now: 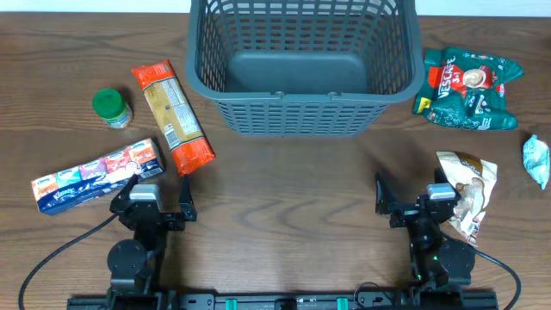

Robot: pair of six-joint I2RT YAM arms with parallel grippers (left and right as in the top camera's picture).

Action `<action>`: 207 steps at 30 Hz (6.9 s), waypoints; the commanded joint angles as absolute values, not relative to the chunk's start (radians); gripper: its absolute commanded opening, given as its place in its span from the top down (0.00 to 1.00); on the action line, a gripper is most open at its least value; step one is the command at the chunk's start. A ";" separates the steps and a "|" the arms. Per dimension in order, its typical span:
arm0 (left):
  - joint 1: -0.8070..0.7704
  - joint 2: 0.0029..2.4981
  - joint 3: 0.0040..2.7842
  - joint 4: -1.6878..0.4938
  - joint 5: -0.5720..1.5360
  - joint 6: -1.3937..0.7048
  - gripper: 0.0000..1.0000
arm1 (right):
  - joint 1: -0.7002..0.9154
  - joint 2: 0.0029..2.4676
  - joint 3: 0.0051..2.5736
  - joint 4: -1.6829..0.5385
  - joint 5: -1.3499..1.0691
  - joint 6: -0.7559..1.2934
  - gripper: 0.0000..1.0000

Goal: Pack container

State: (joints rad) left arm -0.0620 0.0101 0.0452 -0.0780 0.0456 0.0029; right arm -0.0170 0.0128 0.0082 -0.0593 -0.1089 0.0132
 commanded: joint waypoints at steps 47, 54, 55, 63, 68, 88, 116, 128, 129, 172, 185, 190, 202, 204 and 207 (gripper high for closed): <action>-0.065 0.006 0.017 -0.091 0.042 -0.001 0.01 | -0.027 0.006 0.005 -0.061 -0.120 -0.002 0.01; -0.065 0.006 0.017 -0.091 0.042 -0.001 0.01 | -0.027 0.006 0.005 -0.062 -0.107 -0.001 0.01; -0.065 0.006 0.017 -0.091 0.042 -0.001 0.01 | -0.027 0.006 0.006 -0.060 -0.104 -0.001 0.01; -0.065 0.006 0.017 -0.091 0.042 -0.001 0.02 | -0.027 0.030 0.007 -0.068 -0.093 0.119 0.01; -0.065 0.006 0.017 -0.091 0.042 -0.001 0.02 | -0.027 0.135 0.103 -0.183 0.033 0.138 0.01; -0.065 0.006 0.017 -0.091 0.042 -0.001 0.02 | -0.411 1.250 1.419 -0.876 -0.033 -0.071 0.01; -0.065 0.006 0.017 -0.091 0.042 -0.001 0.01 | -0.434 1.953 2.171 -1.277 -0.048 -0.062 0.01; -0.065 0.006 0.017 -0.091 0.042 -0.001 0.01 | -0.430 2.224 2.295 -1.291 0.049 -0.140 0.01; -0.065 0.006 0.017 -0.091 0.042 -0.001 0.01 | -0.430 2.243 2.295 -1.287 0.047 -0.140 0.01; -0.065 0.006 0.017 -0.091 0.042 -0.001 0.01 | -0.365 2.665 2.294 -1.348 -0.060 -0.219 0.99; -0.065 0.006 0.017 -0.091 0.042 -0.001 0.01 | -0.380 2.526 2.295 -1.327 -0.061 -0.103 0.99; -0.065 0.006 0.017 -0.091 0.042 -0.001 0.01 | -0.379 2.371 2.295 -1.308 -0.061 -0.102 0.99; -0.065 0.006 0.017 -0.091 0.042 -0.001 0.01 | -0.376 1.991 2.295 -1.282 -0.061 -0.101 0.99; -0.065 0.006 0.017 -0.091 0.042 -0.001 0.02 | -0.369 1.932 2.295 -1.275 -0.061 -0.103 0.99; -0.065 0.006 0.017 -0.091 0.042 -0.001 0.01 | -0.340 1.840 2.295 -1.260 -0.065 -0.127 0.99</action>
